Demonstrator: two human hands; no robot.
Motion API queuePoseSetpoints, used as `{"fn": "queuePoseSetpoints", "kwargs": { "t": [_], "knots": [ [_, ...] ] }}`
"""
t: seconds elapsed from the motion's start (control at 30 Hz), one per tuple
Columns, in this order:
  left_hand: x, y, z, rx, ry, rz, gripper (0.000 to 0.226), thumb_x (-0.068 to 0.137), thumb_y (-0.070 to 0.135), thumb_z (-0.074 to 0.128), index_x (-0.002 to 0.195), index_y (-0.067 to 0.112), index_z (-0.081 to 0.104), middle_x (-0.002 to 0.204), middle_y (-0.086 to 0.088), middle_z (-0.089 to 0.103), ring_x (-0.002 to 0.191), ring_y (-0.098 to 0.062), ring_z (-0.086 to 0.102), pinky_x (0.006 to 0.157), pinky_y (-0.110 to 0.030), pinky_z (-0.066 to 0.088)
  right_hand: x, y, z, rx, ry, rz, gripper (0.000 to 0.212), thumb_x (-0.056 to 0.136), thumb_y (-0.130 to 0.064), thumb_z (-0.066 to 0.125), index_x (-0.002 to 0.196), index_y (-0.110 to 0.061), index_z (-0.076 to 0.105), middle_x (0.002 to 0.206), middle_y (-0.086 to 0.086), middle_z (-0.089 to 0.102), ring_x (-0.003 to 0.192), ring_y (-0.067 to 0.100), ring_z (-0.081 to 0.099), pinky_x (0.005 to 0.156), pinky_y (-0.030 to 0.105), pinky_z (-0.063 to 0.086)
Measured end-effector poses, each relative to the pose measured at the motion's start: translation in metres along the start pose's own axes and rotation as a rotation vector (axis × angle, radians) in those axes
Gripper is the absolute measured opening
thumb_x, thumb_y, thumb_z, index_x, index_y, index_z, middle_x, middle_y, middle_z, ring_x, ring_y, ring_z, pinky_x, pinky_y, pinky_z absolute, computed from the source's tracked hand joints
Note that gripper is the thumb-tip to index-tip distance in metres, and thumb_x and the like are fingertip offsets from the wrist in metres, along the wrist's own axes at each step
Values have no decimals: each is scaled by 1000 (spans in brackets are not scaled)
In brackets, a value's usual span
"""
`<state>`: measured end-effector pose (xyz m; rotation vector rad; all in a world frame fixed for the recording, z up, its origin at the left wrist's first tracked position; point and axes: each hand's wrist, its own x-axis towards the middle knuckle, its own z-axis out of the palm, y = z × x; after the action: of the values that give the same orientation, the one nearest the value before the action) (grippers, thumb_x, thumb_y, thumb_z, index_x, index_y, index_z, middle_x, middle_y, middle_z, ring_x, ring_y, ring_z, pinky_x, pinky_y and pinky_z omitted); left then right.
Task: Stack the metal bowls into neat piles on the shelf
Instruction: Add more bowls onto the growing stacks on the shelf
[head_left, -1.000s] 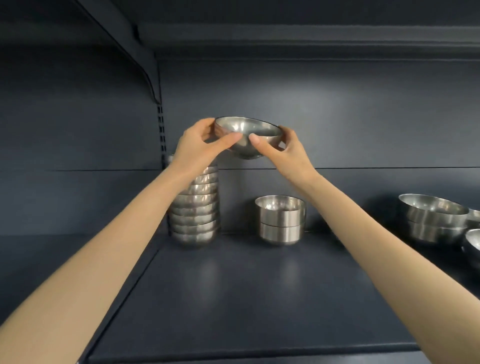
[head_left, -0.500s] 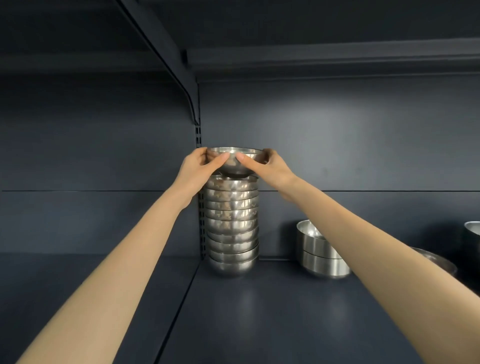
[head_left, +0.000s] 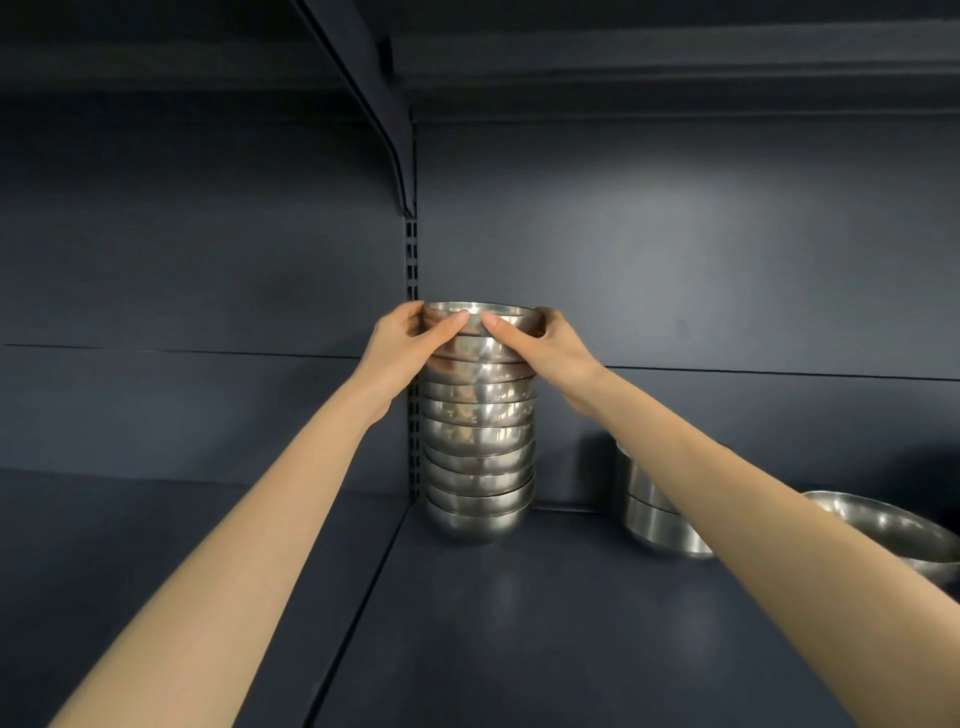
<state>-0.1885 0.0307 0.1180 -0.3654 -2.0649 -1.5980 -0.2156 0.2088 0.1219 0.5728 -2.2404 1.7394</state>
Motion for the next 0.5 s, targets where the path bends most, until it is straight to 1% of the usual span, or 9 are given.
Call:
{"fn": "queuePoseSetpoints", "kwargs": {
  "t": [0.1,0.2,0.3,0.4,0.5],
  "knots": [
    [-2,-2,2,-8,12,-4,39,87,35,68,114,9,61,114,-1,68,106,-6,62,78,-10,43,0,5,2,24,0,6,90,71,-58,77,138,-12,38,130,-3,56,117,13,57,102,34,47],
    [-4,-1,4,-7,15,-1,39,87,34,67,114,7,61,113,-3,68,101,-6,63,68,-5,44,-1,6,3,32,3,6,88,74,-55,75,140,-12,36,131,-3,55,117,14,56,102,33,47],
    [-4,-1,4,0,16,-5,40,87,33,67,115,5,60,111,-4,68,98,-6,63,63,-2,44,-2,6,3,34,1,5,86,76,-53,74,141,-12,35,131,-2,54,117,14,55,97,28,46],
    [-4,0,5,5,12,-9,39,87,35,67,115,9,60,110,-1,68,98,-4,62,65,-3,45,-3,6,1,24,6,2,86,77,-53,73,141,-11,34,132,-2,53,116,13,54,93,26,46],
    [-4,-1,5,20,17,-22,37,86,39,67,113,14,61,109,5,68,103,-4,62,77,-11,45,-3,4,1,18,4,5,84,78,-54,72,139,-11,35,131,-3,53,114,12,54,88,24,43]
  ]
}}
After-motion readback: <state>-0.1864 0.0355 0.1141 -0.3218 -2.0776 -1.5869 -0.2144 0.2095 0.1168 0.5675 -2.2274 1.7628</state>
